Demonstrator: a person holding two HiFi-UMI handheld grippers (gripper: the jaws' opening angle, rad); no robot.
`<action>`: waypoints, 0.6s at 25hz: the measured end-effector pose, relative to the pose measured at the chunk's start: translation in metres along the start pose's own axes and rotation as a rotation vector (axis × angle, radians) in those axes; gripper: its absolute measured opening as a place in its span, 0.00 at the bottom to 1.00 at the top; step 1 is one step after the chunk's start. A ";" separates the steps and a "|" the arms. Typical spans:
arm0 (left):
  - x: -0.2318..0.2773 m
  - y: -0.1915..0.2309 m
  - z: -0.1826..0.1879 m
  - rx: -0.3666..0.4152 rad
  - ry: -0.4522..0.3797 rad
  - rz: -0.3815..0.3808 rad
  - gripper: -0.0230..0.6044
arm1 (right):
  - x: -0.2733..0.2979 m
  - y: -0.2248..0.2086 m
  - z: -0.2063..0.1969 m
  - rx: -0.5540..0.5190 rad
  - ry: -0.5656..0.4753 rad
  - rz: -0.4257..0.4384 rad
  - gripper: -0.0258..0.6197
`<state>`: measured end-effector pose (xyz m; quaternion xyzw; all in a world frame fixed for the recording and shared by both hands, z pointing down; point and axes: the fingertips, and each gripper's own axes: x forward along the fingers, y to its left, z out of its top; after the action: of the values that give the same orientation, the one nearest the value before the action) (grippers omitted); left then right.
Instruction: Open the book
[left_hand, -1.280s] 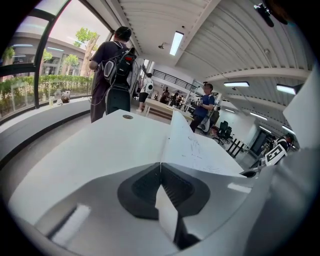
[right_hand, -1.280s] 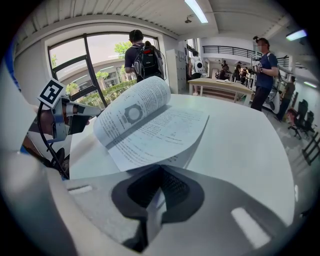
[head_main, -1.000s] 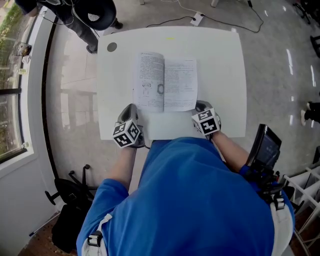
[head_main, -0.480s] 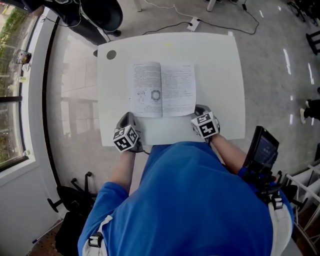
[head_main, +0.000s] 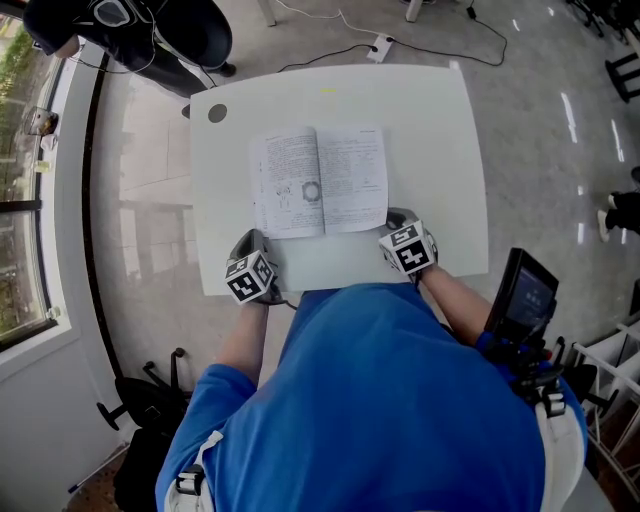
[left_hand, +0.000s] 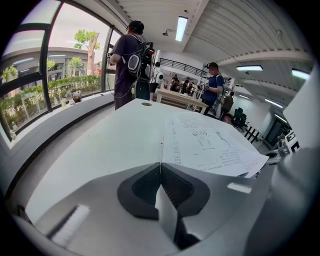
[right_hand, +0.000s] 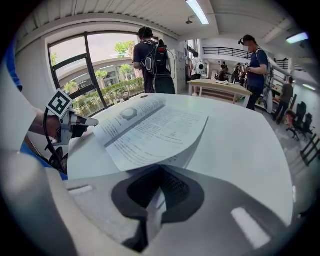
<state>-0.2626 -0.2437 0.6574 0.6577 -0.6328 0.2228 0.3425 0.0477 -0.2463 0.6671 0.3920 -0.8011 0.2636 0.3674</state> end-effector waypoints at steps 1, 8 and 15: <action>0.001 0.000 -0.001 0.004 0.004 0.002 0.05 | 0.000 0.000 0.000 0.001 0.000 -0.001 0.04; 0.006 0.002 -0.005 0.038 0.028 0.014 0.06 | 0.003 0.000 0.000 -0.001 0.004 0.003 0.04; 0.012 0.001 -0.010 0.070 0.050 0.024 0.07 | 0.006 -0.001 -0.003 -0.017 0.023 0.006 0.04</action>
<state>-0.2612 -0.2444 0.6727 0.6559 -0.6236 0.2652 0.3324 0.0468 -0.2471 0.6740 0.3832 -0.8004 0.2624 0.3792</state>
